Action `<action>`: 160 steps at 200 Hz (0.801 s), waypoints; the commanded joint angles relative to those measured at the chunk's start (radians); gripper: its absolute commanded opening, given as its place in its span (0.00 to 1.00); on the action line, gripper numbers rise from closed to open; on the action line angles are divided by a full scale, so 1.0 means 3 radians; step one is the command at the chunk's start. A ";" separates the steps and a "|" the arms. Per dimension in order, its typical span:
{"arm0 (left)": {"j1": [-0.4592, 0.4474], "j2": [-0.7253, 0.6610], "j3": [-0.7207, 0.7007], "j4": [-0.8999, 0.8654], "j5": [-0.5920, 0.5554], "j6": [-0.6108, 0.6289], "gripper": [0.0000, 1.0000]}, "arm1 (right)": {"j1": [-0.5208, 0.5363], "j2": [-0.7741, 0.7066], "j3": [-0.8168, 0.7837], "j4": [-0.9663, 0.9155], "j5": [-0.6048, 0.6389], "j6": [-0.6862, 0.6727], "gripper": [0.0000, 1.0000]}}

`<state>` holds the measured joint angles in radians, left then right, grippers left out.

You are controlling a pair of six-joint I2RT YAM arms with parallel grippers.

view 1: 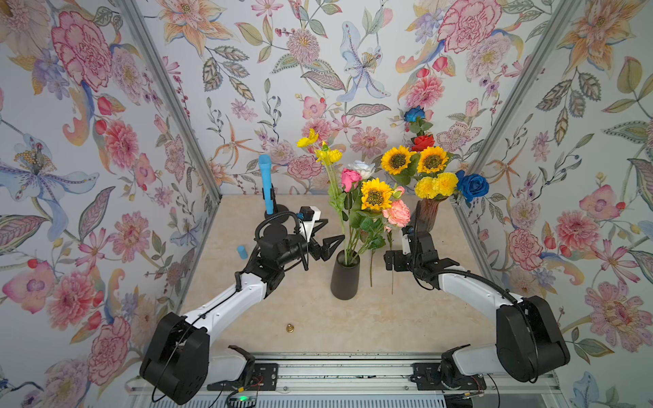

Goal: Pick out yellow flowers from the vase
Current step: Place the flower at the center of the board, then pick up the flower from the vase.

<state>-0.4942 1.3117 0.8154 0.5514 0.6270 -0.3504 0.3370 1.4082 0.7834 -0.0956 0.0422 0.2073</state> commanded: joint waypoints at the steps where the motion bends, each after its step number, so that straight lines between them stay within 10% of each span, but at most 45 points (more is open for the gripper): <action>1: -0.0060 0.0102 0.0162 -0.0106 0.0010 0.0144 0.87 | -0.0024 -0.0012 -0.0055 0.0056 -0.0028 0.0096 1.00; 66: -0.0131 0.0237 0.0282 -0.0144 -0.0029 0.0196 0.78 | -0.0047 -0.0005 -0.0071 0.0080 -0.0054 0.0113 1.00; 160: -0.0178 0.0324 0.0399 -0.0175 -0.0052 0.0212 0.36 | -0.0065 0.0015 -0.0080 0.0123 -0.0070 0.0128 1.00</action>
<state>-0.5381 1.4029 0.9047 0.5076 0.6174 -0.3016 0.3237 1.4082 0.7700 -0.0757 0.0338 0.2287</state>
